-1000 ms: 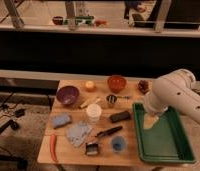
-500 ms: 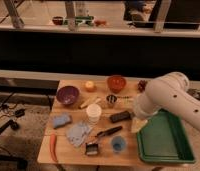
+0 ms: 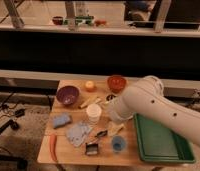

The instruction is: Place towel in metal cup

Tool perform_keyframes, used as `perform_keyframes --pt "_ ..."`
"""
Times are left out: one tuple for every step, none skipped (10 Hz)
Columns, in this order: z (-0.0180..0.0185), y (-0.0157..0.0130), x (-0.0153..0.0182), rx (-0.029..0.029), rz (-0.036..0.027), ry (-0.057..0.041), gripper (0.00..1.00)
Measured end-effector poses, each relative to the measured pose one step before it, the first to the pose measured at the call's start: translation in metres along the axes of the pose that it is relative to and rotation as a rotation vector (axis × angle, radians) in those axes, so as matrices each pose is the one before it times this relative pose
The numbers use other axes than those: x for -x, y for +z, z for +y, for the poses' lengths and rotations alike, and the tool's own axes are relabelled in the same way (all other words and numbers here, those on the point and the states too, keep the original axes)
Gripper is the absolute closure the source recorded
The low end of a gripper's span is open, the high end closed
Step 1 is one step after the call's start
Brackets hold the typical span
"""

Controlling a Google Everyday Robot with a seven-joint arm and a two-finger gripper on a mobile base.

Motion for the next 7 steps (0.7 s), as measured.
perform_keyframes --pt "-0.00472 0.00995 0.00623 0.0005 -0.05005 -0.01524 0.2" --pt "-0.00585 0.01557 -0.00048 0.01349 -0.04519 -0.0079 0.2" --pt "-0.00377 0.00894 0.00129 0.00988 -0.01858 -0.00773 0.2" --pt "0.00098 -0.00016 -0.0027 0.00092 0.00162 0.00393 0.2" --pt "0.00018 -0.00045 -0.0007 -0.00085 0.0006 0.00163 0.2" --pt "-0.00059 0.00088 0.00172 0.00172 -0.00125 -0.00372 0.2" --pt "0.00106 -0.00119 -0.00077 -0.00312 0.00367 0.00332 0.2"
